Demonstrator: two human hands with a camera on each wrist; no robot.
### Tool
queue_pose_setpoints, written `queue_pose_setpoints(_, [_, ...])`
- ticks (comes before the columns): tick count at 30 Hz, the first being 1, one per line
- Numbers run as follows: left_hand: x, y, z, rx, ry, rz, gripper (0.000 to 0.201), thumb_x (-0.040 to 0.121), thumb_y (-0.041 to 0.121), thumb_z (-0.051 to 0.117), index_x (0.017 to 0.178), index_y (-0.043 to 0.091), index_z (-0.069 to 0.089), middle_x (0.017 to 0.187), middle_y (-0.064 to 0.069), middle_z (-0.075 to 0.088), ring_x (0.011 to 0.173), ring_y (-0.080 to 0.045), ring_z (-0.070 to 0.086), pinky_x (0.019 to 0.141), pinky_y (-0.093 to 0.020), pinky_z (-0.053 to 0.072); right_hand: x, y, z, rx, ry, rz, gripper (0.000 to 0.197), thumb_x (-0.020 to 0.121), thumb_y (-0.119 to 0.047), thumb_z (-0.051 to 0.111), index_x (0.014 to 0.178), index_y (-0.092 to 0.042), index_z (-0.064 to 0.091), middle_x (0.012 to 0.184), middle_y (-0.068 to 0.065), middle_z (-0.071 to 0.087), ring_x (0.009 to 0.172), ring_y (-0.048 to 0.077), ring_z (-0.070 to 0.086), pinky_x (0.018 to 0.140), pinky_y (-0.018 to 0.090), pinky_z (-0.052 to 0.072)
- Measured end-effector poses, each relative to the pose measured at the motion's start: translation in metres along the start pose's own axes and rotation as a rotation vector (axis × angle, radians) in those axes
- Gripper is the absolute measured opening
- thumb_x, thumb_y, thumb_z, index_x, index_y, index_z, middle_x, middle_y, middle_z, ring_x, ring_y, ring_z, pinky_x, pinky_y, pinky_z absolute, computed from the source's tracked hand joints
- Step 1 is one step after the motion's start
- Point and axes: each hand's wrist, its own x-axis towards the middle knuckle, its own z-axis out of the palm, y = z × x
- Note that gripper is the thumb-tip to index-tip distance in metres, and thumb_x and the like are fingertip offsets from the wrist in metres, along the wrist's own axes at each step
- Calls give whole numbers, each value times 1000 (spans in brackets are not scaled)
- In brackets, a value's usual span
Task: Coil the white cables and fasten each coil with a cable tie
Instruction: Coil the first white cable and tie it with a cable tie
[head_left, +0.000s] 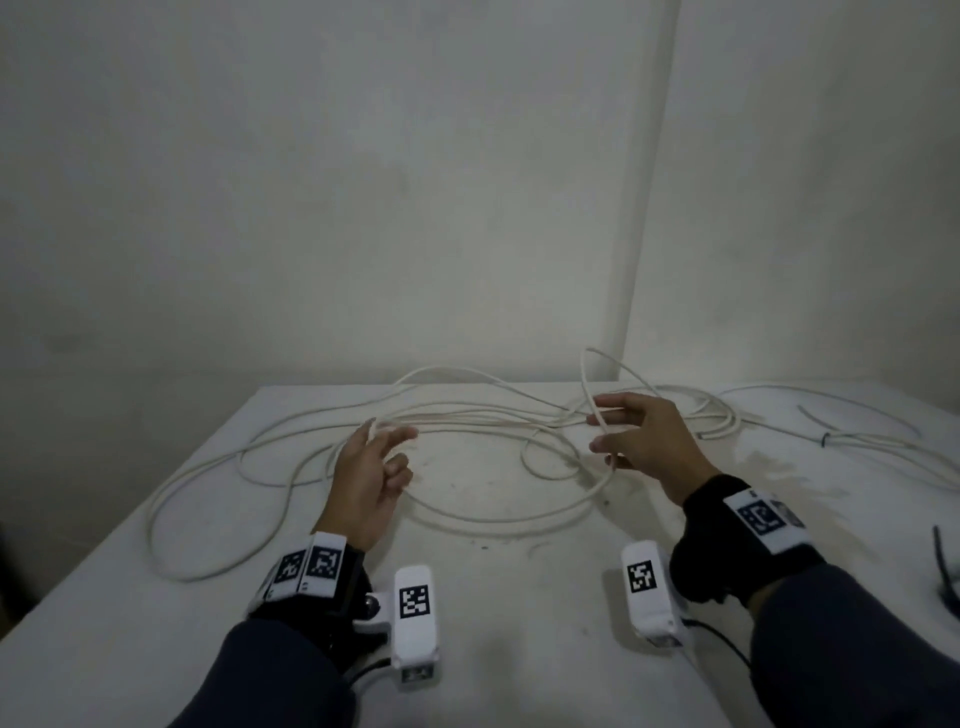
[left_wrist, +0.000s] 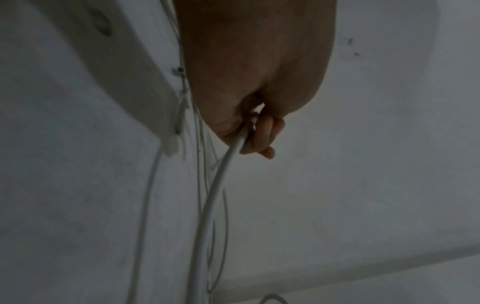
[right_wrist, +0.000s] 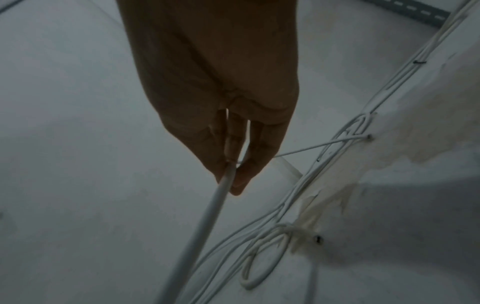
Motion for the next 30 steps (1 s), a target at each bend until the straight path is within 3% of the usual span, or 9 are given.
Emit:
queue_pose_setpoints(4, [5, -6, -23, -45, 73, -89, 31, 95, -10, 38, 115, 7, 55, 85, -6, 54, 34, 0, 37, 32, -11, 28, 4, 13, 6, -238, -113, 197, 59, 80, -5, 75, 134, -7, 51, 114, 13, 60, 96, 27, 58, 86, 43, 54])
queue_pose_setpoints(6, [5, -4, -26, -110, 58, -128, 25, 95, -5, 40, 106, 9, 58, 80, -3, 52, 33, 0, 34, 31, -10, 25, -1, 8, 13, -536, -204, 186, 74, 84, -24, 74, 147, -13, 36, 145, 14, 42, 124, 29, 47, 102, 40, 41])
queue_pose_setpoints(8, [4, -2, -26, -154, 14, -145, 23, 96, -1, 40, 103, 9, 59, 76, -1, 49, 33, -1, 31, 30, -10, 22, -8, -7, 26, -638, -180, 73, 75, 87, -31, 69, 149, -17, 30, 153, 15, 31, 138, 30, 34, 106, 35, 33])
queue_pose_setpoints(14, [-3, -1, -21, -95, -106, -164, 26, 96, 8, 44, 115, 12, 62, 73, 2, 47, 32, -2, 26, 30, -11, 18, -31, -38, 88, -304, -369, -301, 60, 94, -24, 59, 148, -26, 32, 154, 0, 31, 141, 17, 31, 115, 34, 28])
queue_pose_setpoints(18, [-8, 2, -18, -58, -168, -200, 27, 92, 7, 43, 107, 12, 65, 66, 3, 42, 30, -2, 22, 31, -13, 11, -24, -33, 121, -289, -273, -369, 42, 95, -24, 58, 136, -21, 52, 145, -1, 46, 137, 12, 37, 113, 24, 24])
queue_pose_setpoints(22, [-8, 1, -17, -1, -186, -195, 29, 90, 4, 41, 104, 8, 66, 60, 6, 41, 30, -2, 22, 32, -14, 8, -16, -15, 132, -317, -205, -457, 15, 93, -22, 60, 96, -19, 75, 97, -10, 71, 94, 7, 63, 81, 24, 44])
queue_pose_setpoints(24, [-5, -1, -17, 83, -157, -134, 27, 92, 2, 44, 106, 8, 66, 56, 8, 40, 34, -2, 22, 32, -13, 11, -13, -8, 130, -365, -226, -469, 18, 94, -23, 60, 86, -23, 76, 82, -17, 69, 87, 5, 64, 75, 23, 42])
queue_pose_setpoints(26, [-4, -6, -16, 134, -137, -94, 25, 93, 0, 46, 108, 8, 65, 53, 9, 42, 37, -1, 26, 35, -12, 17, -11, 0, 127, -299, -192, -425, 17, 94, -22, 60, 88, -24, 76, 85, -18, 69, 95, 7, 65, 83, 26, 47])
queue_pose_setpoints(30, [-6, -14, -13, 146, -176, -167, 20, 95, 1, 46, 102, 0, 66, 71, -1, 60, 53, -5, 48, 50, -12, 43, -12, 9, 118, -248, 109, -359, 14, 92, -27, 63, 97, -23, 76, 100, -5, 66, 104, 11, 59, 95, 27, 43])
